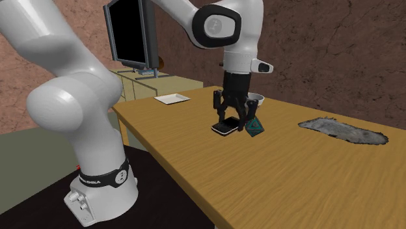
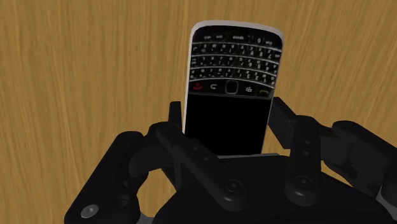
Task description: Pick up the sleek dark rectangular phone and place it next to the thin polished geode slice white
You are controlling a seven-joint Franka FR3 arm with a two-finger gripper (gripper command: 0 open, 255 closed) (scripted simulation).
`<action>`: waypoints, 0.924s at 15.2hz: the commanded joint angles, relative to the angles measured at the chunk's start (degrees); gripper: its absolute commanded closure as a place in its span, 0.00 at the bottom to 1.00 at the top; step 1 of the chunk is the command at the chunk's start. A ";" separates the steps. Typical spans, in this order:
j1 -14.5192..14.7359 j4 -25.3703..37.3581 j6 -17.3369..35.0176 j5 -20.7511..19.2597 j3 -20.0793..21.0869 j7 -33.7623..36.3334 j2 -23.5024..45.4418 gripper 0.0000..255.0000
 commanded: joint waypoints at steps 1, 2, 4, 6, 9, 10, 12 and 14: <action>-0.22 4.81 0.21 -0.48 0.59 0.89 5.00 1.00; -0.31 7.06 0.35 -0.78 0.86 1.34 7.36 1.00; -0.45 11.68 0.35 -1.48 1.35 2.29 11.97 1.00; -0.50 16.47 0.02 -2.28 1.76 3.28 16.45 1.00; -0.41 24.04 -1.01 -3.63 2.23 4.76 23.02 1.00; -0.32 26.67 -1.50 -4.09 2.33 5.25 25.18 1.00; -0.04 32.13 -2.68 -5.03 2.47 6.19 29.51 1.00; 0.35 37.89 -4.14 -5.96 2.53 7.06 33.86 1.00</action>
